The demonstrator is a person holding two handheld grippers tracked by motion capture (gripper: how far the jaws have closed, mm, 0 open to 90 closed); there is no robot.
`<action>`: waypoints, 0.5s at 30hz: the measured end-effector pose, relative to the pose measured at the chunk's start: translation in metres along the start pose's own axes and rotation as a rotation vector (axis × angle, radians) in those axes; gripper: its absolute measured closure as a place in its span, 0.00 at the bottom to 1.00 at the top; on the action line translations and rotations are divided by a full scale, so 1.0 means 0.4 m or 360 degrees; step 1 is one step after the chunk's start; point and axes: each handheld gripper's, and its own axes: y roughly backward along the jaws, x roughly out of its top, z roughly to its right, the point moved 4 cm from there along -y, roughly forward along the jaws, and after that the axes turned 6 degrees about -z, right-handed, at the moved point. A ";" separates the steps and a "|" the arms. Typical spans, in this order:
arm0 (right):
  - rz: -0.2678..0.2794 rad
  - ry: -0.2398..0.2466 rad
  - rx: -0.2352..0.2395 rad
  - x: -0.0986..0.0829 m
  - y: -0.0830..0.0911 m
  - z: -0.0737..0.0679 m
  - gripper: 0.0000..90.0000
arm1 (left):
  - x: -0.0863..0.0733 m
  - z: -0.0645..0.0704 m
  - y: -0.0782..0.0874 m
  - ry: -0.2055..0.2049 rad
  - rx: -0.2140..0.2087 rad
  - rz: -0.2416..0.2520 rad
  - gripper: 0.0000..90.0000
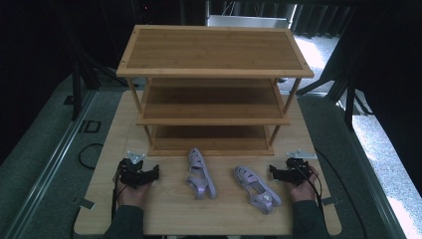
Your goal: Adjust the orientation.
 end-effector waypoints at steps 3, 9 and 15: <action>0.0001 0.0000 0.0000 0.000 0.000 0.000 0.12 | -0.001 0.005 0.008 -0.0024 -0.0021 -0.0001 0.37; 0.0001 0.0000 0.0000 0.000 0.000 0.000 0.12 | -0.005 0.021 0.025 -0.0077 -0.0098 -0.0009 0.45; 0.0001 0.0000 0.0001 0.000 0.000 0.000 0.12 | -0.012 0.044 0.057 -0.0094 -0.0219 0.0052 0.47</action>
